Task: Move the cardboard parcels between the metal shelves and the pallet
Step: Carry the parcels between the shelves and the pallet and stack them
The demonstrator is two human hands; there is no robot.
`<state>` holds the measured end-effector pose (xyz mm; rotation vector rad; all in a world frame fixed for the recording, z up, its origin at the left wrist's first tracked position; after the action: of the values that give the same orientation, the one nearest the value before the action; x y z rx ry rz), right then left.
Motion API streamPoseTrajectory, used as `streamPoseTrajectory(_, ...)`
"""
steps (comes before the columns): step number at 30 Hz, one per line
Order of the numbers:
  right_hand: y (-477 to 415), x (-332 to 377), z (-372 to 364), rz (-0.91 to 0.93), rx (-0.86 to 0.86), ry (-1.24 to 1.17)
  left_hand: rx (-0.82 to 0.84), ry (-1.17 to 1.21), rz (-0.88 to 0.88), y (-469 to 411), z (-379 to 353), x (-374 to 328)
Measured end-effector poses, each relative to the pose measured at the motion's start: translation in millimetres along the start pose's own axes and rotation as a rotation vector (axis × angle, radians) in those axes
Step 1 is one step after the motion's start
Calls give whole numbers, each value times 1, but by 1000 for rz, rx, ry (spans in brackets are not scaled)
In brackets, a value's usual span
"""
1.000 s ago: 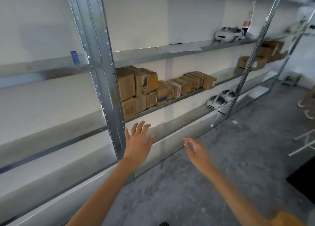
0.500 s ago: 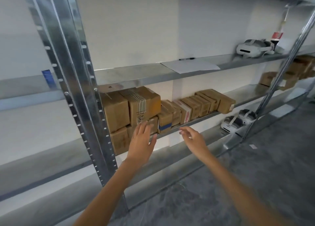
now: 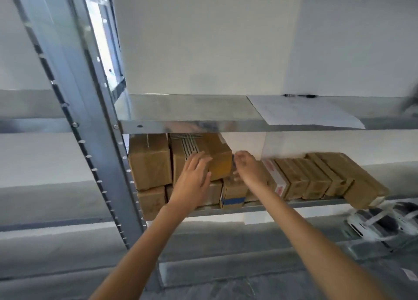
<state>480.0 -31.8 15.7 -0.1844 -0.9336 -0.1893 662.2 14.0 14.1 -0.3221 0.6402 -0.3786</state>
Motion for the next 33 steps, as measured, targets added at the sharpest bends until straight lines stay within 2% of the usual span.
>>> streamPoseTrajectory(3,-44,5,-7,-45,129,23,-90,-61,48,-23,-10,-2)
streamPoseTrajectory(6,-67,12,-20,-133,250,-28,-153,-102,170,-35,-24,2)
streamPoseTrajectory(8,-73,13,-31,-255,333,-161,-183,-144,199,-35,-32,5)
streamPoseTrajectory(10,-76,8,-38,-435,407,-396,-207,-171,191,-33,-37,7)
streamPoseTrajectory(13,-85,-1,-39,-548,413,-625,-224,-217,183,-32,-39,10)
streamPoseTrajectory(23,-102,-44,-6,-660,422,-1033,-192,-284,218,-33,-44,5)
streamPoseTrajectory(29,-98,-68,14,-670,373,-963,-98,-319,232,-29,-40,0)
streamPoseTrajectory(31,-96,-69,18,-707,333,-895,-45,-320,236,-26,-38,0)
streamPoseTrajectory(33,-91,-66,22,-738,364,-814,-8,-321,244,-24,-35,-2)
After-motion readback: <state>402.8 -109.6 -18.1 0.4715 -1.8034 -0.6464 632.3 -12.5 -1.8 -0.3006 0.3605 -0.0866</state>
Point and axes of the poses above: each hand's wrist, its own y-axis away from the middle knuckle, its own z-axis out of the back of the hand, x = y × z, the point moved 1 cm from there along -y, towards the middle knuckle, and after that the axes turned 1 degree about -x, right-handed, at the moved point
